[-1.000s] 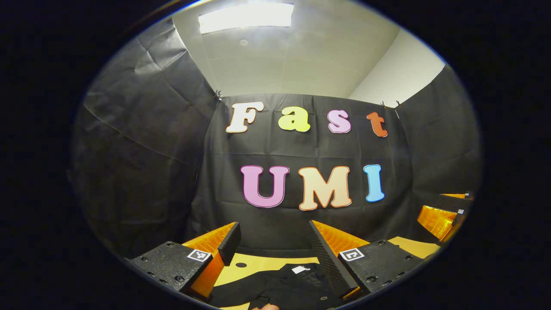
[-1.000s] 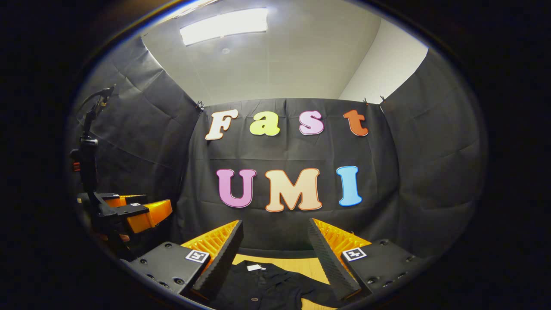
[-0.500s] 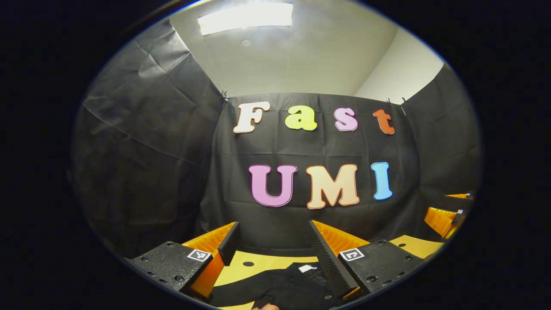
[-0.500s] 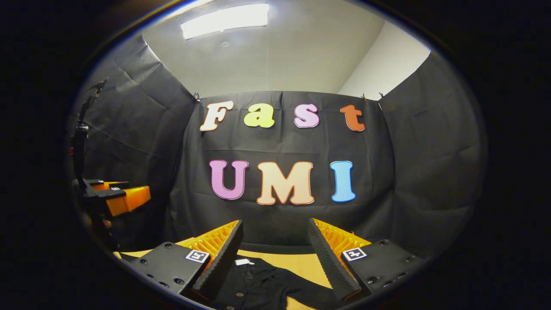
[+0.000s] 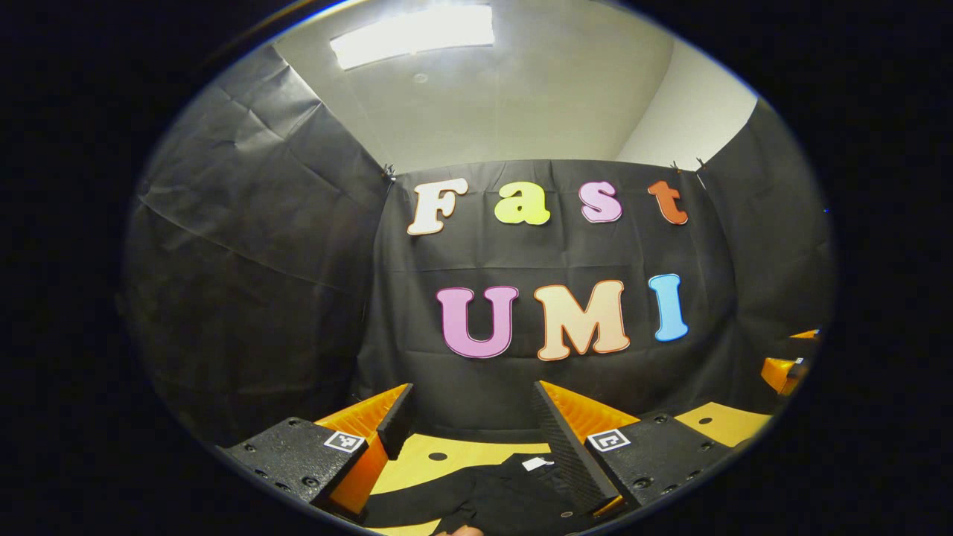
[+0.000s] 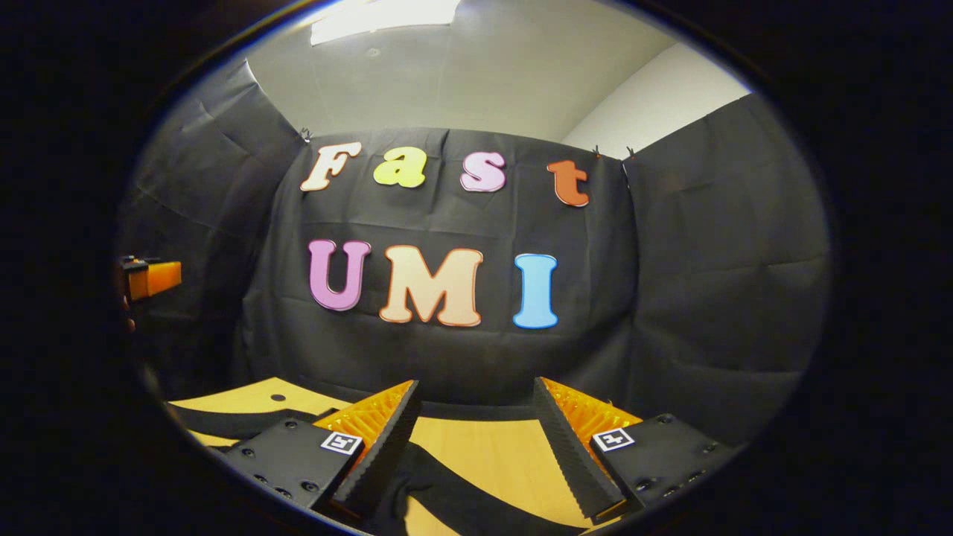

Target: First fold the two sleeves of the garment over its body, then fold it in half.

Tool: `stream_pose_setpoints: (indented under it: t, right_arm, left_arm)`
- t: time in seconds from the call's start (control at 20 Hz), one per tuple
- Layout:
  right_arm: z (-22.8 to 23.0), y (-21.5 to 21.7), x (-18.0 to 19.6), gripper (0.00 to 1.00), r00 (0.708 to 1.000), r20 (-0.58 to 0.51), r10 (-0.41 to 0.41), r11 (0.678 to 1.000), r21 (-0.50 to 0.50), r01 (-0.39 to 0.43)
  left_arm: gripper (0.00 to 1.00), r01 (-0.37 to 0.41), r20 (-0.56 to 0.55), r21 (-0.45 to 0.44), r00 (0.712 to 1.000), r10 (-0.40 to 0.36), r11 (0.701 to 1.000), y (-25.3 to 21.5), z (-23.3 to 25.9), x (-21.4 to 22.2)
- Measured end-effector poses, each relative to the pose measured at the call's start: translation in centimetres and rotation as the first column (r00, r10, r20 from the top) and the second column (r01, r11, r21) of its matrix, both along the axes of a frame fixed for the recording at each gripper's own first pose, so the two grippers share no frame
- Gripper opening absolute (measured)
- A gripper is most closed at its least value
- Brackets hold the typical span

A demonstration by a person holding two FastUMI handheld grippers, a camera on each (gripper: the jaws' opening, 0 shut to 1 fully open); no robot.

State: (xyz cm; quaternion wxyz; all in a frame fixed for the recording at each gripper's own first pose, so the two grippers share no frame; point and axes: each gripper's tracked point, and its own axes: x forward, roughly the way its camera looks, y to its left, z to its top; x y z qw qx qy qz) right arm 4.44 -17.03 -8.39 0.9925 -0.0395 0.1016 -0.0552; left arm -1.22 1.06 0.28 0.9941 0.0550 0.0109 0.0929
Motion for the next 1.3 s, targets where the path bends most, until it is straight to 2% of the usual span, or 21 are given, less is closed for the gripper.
stream_pose_setpoints:
  t: [0.35, 0.65, 0.75, 0.85, 1.0, 1.3]
  right_arm:
    - [-7.8, -7.0, -1.0, 0.96, 0.984, -0.172, -0.048, 0.999, -0.013, 0.046]
    - [-16.1, -10.0, -3.8, 0.96, 0.930, -0.367, -0.030, 1.000, -0.020, 0.024]
    - [-18.7, -10.6, -4.8, 0.96, 0.903, -0.429, -0.021, 1.000, -0.020, 0.013]
    - [-21.6, -11.3, -6.0, 0.96, 0.865, -0.501, -0.014, 1.000, -0.013, 0.009]
    - [-25.9, -11.5, -8.3, 0.96, 0.774, -0.633, 0.006, 0.997, 0.059, 0.041]
    - [-30.8, -12.5, -11.2, 0.98, 0.665, -0.747, -0.008, 0.997, 0.046, 0.064]
  left_arm:
    - [0.92, -0.017, -0.015, 0.025, 1.000, 0.017, 1.000, -3.1, -0.2, -0.2]
    - [0.92, -0.028, -0.021, 0.024, 0.999, 0.029, 0.999, -5.7, -0.7, -0.5]
    - [0.92, -0.037, -0.022, 0.026, 0.999, 0.037, 0.999, -6.1, -0.8, -0.6]
    - [0.92, -0.045, -0.026, 0.031, 0.999, 0.046, 0.998, -6.3, -0.9, -0.8]
    - [0.92, -0.059, -0.030, 0.045, 0.998, 0.060, 0.997, -6.5, -1.0, -0.9]
    - [0.92, -0.061, -0.048, 0.057, 0.997, 0.064, 0.997, -7.1, -1.4, -1.0]
